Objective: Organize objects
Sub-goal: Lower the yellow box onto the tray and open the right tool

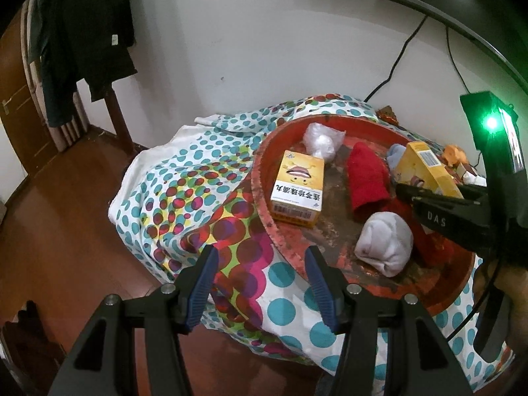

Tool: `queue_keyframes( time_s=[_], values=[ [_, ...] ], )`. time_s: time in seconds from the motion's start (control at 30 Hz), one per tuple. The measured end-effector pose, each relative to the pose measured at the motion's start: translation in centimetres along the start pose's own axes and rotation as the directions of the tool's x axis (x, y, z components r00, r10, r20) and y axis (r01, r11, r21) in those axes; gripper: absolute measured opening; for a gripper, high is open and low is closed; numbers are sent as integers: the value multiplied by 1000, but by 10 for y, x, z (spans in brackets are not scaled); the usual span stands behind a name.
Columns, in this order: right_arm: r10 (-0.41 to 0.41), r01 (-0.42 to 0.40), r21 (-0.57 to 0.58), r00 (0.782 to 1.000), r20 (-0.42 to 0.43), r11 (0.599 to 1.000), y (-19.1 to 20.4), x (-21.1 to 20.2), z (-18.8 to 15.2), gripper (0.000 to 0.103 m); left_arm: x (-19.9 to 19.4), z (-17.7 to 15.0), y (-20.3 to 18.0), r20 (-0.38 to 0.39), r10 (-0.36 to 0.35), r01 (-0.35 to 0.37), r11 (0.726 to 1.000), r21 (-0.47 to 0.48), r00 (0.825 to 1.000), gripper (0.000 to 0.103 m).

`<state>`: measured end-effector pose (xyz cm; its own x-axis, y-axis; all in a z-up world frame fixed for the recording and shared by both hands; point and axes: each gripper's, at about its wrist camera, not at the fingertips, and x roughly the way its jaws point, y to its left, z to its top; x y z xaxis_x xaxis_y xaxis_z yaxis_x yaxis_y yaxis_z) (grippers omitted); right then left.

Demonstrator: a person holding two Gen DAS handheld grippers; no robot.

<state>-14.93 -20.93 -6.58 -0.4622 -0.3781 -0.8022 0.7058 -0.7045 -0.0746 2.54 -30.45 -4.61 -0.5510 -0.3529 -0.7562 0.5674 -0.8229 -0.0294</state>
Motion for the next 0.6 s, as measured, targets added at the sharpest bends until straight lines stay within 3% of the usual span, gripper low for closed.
queue_keyframes(
  time_s=[0.17,0.27,0.33,0.6],
  values=[
    [-3,4,-36,1000,14,999,5,-3,-2,33,3,-1,0,-13,3,-3,1000,1,1000,56],
    [4,-2,-39,999,42,999,6,-12,-5,45,3,-2,-2,-17,-3,3,1000,7,1000,56],
    [-4,6,-41,998,58,999,6,-17,-7,63,4,-3,-4,-17,0,0,1000,14,1000,56],
    [37,-38,1,992,118,999,-19,-46,-19,70,8,-6,-10,-35,-2,3,1000,28,999,56]
  ],
)
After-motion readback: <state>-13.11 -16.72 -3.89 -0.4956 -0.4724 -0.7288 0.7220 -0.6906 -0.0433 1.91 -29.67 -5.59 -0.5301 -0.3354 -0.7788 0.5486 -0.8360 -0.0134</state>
